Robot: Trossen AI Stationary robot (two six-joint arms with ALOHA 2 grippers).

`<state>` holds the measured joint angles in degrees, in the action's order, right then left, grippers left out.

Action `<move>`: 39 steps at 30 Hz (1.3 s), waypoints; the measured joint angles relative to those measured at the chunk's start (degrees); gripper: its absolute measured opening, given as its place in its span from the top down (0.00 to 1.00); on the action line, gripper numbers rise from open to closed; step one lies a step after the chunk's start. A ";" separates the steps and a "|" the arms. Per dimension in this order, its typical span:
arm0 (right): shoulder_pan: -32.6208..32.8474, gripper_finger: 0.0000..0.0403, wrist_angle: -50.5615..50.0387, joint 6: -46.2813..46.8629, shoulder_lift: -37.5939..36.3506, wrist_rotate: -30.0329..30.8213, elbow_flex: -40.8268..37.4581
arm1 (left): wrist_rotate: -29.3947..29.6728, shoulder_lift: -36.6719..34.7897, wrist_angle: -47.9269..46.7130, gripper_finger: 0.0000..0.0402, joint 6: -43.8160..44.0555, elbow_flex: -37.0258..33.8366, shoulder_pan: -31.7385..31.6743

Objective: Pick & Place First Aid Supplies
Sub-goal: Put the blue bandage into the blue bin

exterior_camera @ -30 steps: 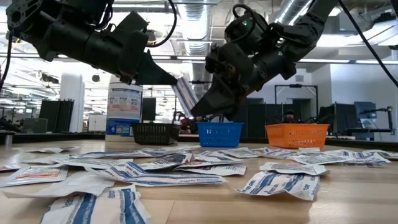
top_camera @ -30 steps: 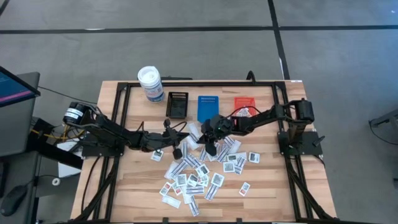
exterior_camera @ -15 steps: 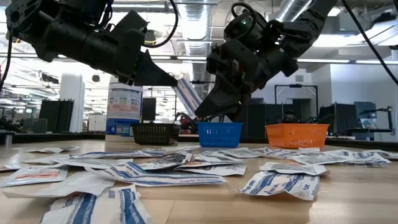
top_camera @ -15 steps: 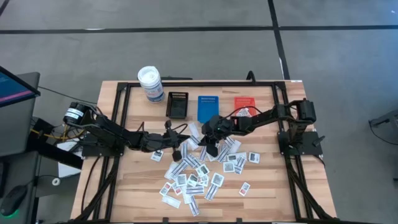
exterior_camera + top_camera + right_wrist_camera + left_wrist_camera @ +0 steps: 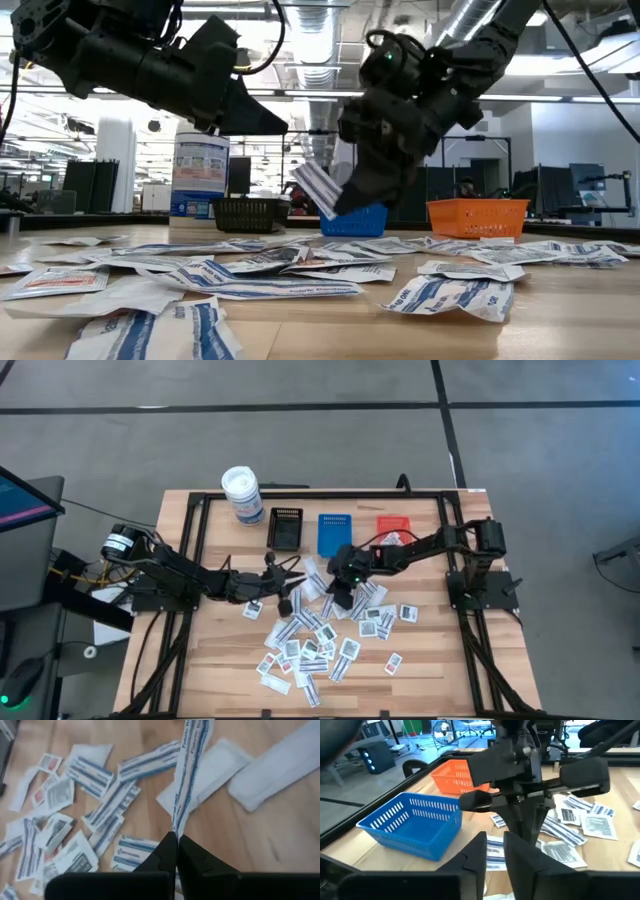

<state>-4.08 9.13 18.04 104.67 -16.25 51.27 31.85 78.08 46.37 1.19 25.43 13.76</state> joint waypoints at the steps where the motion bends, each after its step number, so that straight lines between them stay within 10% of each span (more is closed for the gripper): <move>1: -0.34 1.00 -0.52 0.00 -0.81 0.01 0.02 | -0.12 0.00 0.00 0.81 0.20 0.00 0.02; 14: -11.56 1.00 -8.56 -3.56 -14.79 16.57 0.15 | -0.54 0.09 0.00 0.79 0.79 -0.02 0.07; 39: -11.46 0.83 -16.78 -9.30 -8.84 9.20 8.25 | -1.97 0.13 -0.64 0.79 3.75 -0.04 0.04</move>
<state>-15.54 -7.65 8.73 95.83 -7.06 59.52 29.88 78.22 45.73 4.94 25.39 13.80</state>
